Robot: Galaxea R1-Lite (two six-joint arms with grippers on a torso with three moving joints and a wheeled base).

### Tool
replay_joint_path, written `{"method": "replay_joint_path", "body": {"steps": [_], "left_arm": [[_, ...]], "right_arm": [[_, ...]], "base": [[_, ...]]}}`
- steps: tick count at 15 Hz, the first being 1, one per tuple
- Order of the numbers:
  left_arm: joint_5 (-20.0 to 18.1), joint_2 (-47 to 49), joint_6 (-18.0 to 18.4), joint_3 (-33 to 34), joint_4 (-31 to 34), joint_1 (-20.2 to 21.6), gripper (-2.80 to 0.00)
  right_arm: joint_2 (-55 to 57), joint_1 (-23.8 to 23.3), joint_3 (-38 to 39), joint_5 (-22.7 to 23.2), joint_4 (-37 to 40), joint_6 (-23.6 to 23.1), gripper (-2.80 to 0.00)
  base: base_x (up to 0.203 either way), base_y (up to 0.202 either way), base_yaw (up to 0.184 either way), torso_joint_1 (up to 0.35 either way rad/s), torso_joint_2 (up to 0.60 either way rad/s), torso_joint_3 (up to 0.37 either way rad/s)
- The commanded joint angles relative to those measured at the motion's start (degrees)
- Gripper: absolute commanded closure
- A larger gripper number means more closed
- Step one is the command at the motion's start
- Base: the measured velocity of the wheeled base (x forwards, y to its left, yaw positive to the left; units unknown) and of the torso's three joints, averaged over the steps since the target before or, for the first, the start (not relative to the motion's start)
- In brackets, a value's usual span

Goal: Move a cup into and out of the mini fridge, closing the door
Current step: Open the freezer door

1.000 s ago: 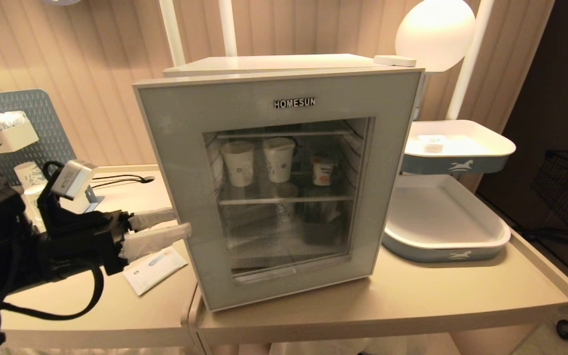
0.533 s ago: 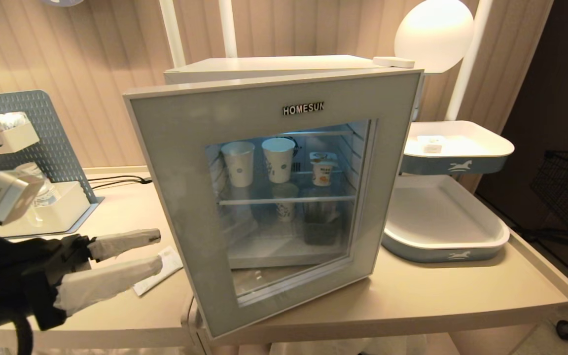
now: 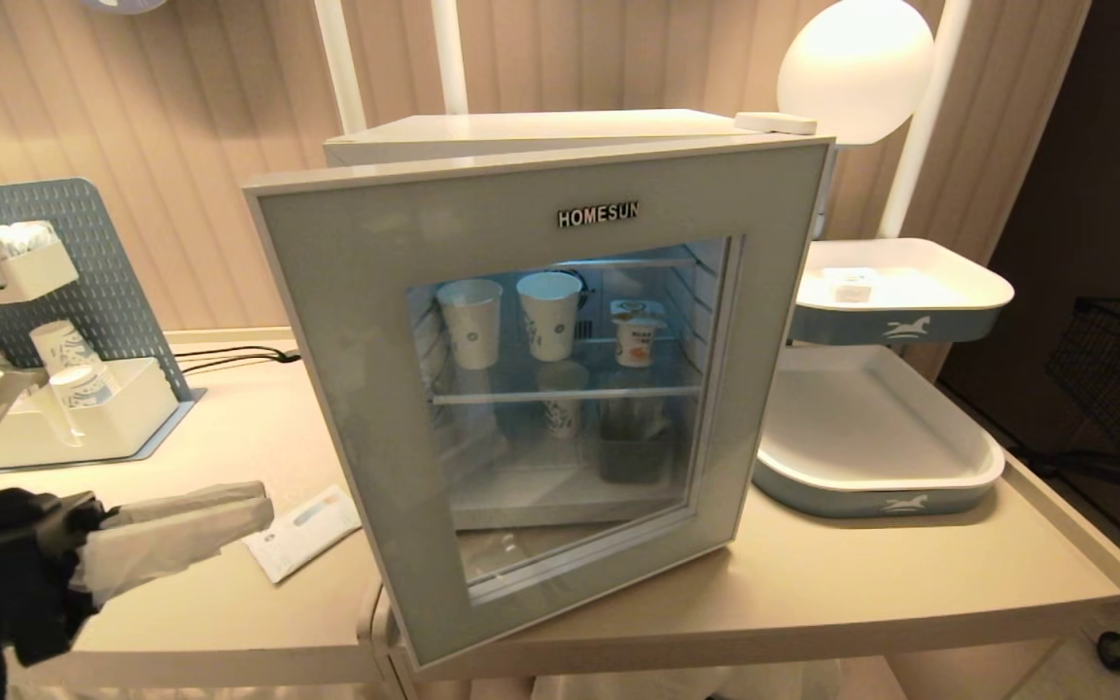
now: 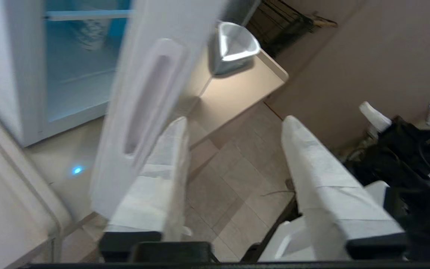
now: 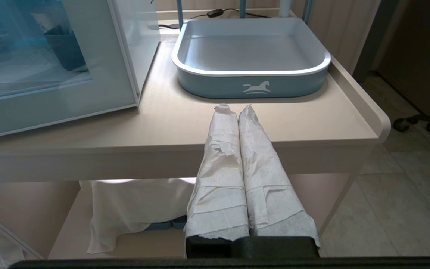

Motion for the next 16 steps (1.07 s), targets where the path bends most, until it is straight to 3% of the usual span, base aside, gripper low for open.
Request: {"method": "replay_joint_path", "body": {"steps": [1, 4, 7, 11, 13, 16], "left_arm": [[-0.3, 3.0, -0.2, -0.3, -0.3, 3.3, 0.0], [1.6, 12.1, -0.3, -3.7, -0.7, 5.7, 0.0], [8.3, 24.6, -0.3, -10.8, -0.8, 4.7, 0.0], [17.5, 33.0, -0.4, -17.8, -0.8, -5.3, 0.0], [18.7, 35.3, -1.6, -18.8, -0.8, -9.4, 0.0], [16.8, 34.7, -3.6, -17.6, 0.0, -12.5, 0.0]], "right_arm": [[0.1, 0.0, 0.0, 0.0, 0.0, -0.1, 0.0], [0.1, 0.0, 0.0, 0.0, 0.0, -0.1, 0.0], [0.1, 0.0, 0.0, 0.0, 0.0, -0.1, 0.0], [0.1, 0.0, 0.0, 0.0, -0.1, -0.1, 0.0], [0.1, 0.0, 0.0, 0.0, -0.1, -0.1, 0.0], [0.1, 0.0, 0.0, 0.0, -0.1, -0.1, 0.0]], "base": [[0.0, 0.0, 0.0, 0.0, 0.0, 0.0], [0.0, 0.0, 0.0, 0.0, 0.0, 0.0], [0.0, 0.0, 0.0, 0.0, 0.0, 0.0], [0.0, 0.0, 0.0, 0.0, 0.0, 0.0], [0.0, 0.0, 0.0, 0.0, 0.0, 0.0], [0.0, 0.0, 0.0, 0.0, 0.0, 0.0]]}}
